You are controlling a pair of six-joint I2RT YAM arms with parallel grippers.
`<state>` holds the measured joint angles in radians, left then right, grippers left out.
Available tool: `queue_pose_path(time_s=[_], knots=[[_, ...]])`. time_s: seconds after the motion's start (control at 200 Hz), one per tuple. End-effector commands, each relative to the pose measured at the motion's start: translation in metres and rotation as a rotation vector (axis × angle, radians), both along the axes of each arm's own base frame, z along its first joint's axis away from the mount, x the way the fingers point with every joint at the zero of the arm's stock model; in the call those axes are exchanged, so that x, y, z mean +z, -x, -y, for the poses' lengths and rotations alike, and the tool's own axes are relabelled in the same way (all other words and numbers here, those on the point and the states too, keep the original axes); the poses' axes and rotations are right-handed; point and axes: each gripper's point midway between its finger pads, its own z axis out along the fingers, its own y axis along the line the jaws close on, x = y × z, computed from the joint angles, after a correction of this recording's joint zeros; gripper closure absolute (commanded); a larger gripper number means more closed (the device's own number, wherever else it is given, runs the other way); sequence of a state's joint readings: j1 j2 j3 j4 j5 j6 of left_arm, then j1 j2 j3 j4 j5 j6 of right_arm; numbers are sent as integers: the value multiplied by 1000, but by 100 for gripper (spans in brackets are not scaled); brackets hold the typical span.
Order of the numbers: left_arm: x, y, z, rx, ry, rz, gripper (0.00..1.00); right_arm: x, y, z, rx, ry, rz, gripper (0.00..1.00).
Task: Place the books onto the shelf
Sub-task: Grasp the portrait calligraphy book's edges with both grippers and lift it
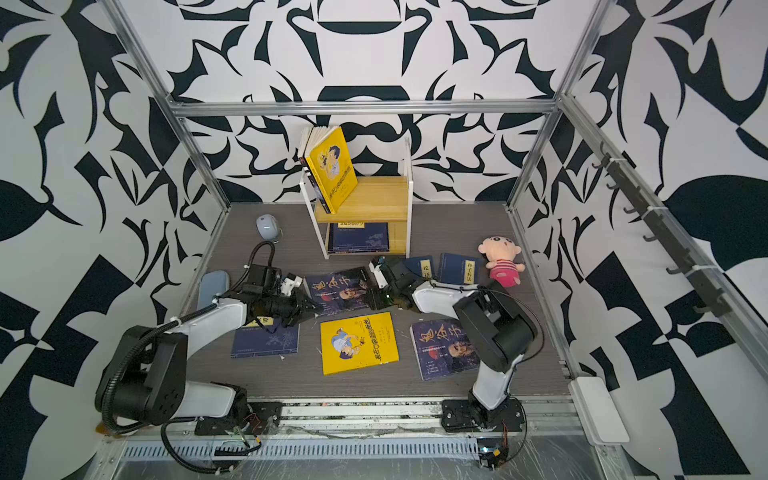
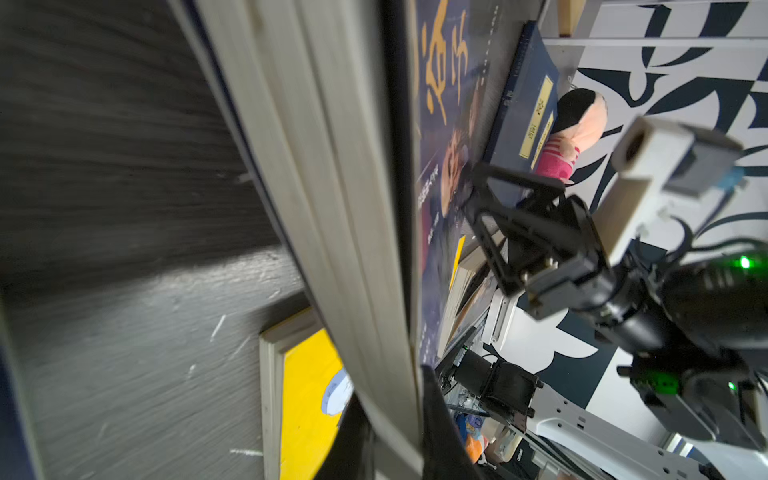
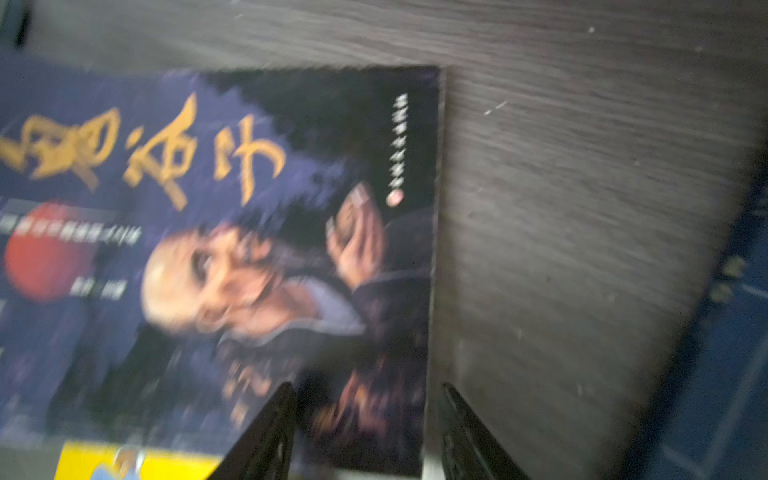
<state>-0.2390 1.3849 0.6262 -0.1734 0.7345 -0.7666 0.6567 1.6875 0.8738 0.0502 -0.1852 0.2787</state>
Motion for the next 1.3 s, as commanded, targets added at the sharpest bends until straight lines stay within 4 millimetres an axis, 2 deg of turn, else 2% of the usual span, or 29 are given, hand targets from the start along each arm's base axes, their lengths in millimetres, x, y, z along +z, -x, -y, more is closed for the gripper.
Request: queue_pose_path(time_s=[0.0,0.07,0.15,0.355,0.435,0.615,0.745,0.81,0.875,0.98,1.03,1.105,1.155,1.17,1.215,1.295], knots=[[34,-8,9,-52,51,107,100,43,2,0,75,57,246,39],[43,-8,11,-66,76,118,100,62,9,-2,128,108,407,38],[51,-7,14,-84,103,128,100,76,27,-15,250,106,558,37],[62,0,18,-116,142,139,100,81,56,-46,462,205,805,34],[66,2,19,-127,159,142,100,78,52,-54,465,254,856,33],[69,6,20,-136,178,132,100,73,24,-56,371,403,929,33],[71,9,23,-151,191,130,100,74,10,-60,343,504,998,38],[69,11,23,-153,190,126,100,76,6,-63,335,540,1034,44],[67,10,22,-152,183,131,100,78,5,-65,331,554,1057,55],[66,10,22,-150,173,131,100,81,6,-65,334,543,1065,82],[67,9,22,-149,172,136,100,83,7,-64,330,535,1070,99],[69,8,21,-147,164,153,84,88,10,-61,319,522,1075,100],[69,7,19,-144,153,157,67,90,13,-59,318,502,1074,100],[77,8,18,-145,155,188,61,92,14,-59,317,495,1073,100],[81,7,15,-142,147,211,44,95,16,-57,314,473,1069,100],[86,3,7,-129,122,256,26,104,20,-55,296,431,1062,100]])
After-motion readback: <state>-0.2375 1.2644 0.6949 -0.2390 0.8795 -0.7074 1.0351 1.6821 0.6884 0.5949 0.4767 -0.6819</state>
